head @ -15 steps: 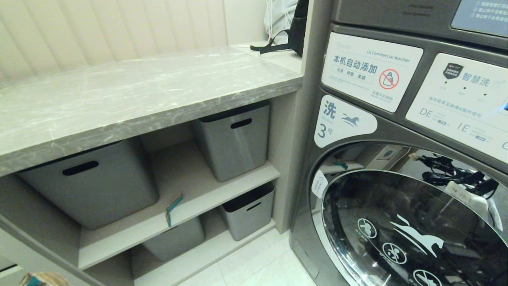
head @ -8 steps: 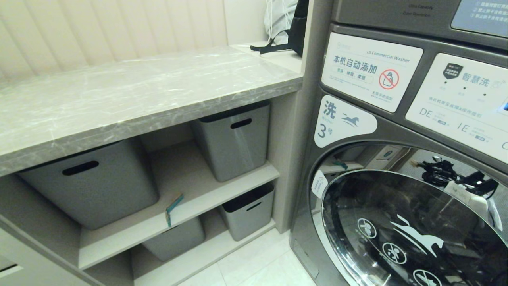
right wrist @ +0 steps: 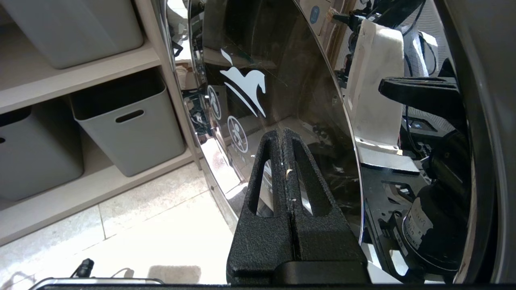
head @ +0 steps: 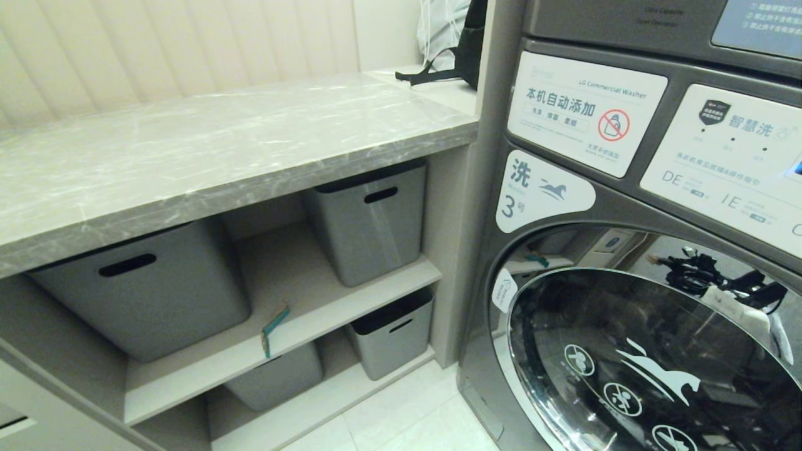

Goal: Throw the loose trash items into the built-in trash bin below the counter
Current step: Put the garbage in the trash can

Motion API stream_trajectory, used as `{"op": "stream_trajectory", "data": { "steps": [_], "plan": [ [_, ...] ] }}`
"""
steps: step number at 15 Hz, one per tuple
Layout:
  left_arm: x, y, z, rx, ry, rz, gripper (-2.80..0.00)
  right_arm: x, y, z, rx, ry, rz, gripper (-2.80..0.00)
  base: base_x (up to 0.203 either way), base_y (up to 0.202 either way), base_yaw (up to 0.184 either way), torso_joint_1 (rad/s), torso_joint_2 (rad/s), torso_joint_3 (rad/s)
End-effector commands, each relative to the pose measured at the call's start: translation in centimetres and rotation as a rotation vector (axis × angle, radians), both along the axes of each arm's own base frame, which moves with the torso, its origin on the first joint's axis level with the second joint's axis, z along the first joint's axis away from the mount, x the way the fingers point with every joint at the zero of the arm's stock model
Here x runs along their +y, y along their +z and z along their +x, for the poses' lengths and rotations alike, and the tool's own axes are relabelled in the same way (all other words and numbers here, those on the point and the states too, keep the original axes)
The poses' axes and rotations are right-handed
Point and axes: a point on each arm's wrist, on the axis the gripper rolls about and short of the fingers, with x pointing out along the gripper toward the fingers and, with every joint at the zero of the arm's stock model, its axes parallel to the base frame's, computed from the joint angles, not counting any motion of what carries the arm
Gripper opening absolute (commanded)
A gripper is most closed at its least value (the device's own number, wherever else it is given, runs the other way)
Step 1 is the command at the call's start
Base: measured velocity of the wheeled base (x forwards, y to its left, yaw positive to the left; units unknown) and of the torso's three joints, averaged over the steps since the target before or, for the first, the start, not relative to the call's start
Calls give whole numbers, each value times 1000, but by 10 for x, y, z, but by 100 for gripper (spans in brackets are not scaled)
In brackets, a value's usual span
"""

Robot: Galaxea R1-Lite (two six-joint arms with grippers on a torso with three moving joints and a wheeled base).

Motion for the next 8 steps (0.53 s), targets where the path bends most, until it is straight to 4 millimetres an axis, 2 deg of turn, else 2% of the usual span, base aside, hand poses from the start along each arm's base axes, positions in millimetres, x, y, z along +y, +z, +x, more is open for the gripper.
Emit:
{"op": "stream_trajectory", "data": {
  "steps": [1,8],
  "plan": [
    [0,0,0,2,1,0,-280,0,0,0,0,-1,0,-280,0,0,0,0,0,0],
    [0,0,0,3,-1,8,-280,0,0,0,0,7,-23,-280,0,0,0,0,0,0]
  ]
}}
